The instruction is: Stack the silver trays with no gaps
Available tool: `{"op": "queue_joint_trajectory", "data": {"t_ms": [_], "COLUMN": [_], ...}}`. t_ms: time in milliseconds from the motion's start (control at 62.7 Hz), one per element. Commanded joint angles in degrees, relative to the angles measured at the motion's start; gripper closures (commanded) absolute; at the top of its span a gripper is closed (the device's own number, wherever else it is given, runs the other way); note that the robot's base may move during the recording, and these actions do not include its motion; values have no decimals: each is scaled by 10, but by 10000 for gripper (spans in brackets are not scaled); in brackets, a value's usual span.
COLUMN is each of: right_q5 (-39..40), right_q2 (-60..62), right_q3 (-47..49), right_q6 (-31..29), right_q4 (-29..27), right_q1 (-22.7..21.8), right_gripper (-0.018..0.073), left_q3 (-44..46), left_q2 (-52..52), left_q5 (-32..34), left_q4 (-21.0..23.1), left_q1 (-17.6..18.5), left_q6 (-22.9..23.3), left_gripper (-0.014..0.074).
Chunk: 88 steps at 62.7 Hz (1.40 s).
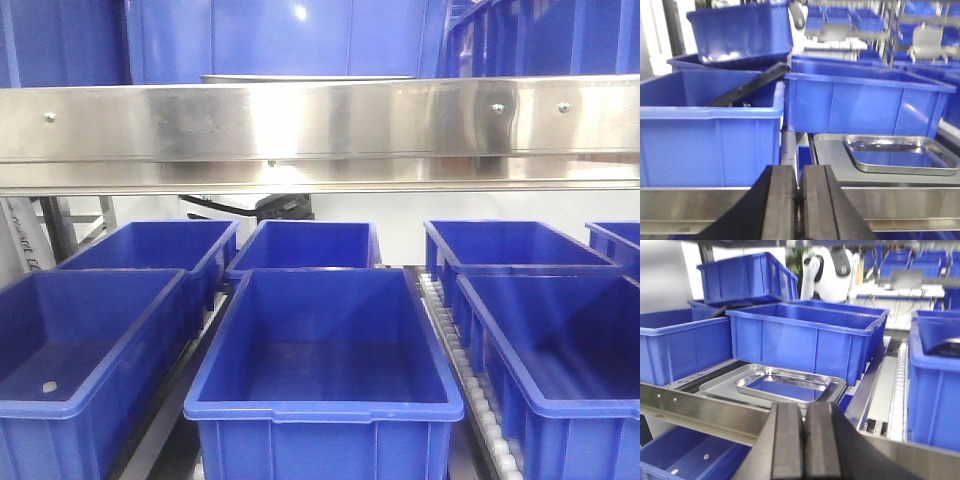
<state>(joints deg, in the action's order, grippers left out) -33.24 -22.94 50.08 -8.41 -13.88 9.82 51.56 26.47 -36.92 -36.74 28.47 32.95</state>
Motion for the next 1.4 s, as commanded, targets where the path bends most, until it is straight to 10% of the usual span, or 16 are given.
{"op": "queue_joint_trajectory", "data": {"t_ms": [0,446,1036,1387], "right_q5": [20,-8,-9,45], "right_q2": [57,197,198,198], "right_q3": [-45,-96,-96,-149], "right_q6": [-3,-3,-3,-3], "right_q4": [6,8,1,51], "right_q1": [1,1,-4,-170], "right_gripper": [638,638,638,638], "left_q3": [-34,-74,-74,-74], "left_q2": [-56,-258,-265,-265], "left_q5": [16,-13,-23,-23], "left_q4": [1,5,3,3], "left_q1": [-2,-2,-2,-2], "left_q6": [5,5,5,5], "left_gripper": [592,592,592,592]}}
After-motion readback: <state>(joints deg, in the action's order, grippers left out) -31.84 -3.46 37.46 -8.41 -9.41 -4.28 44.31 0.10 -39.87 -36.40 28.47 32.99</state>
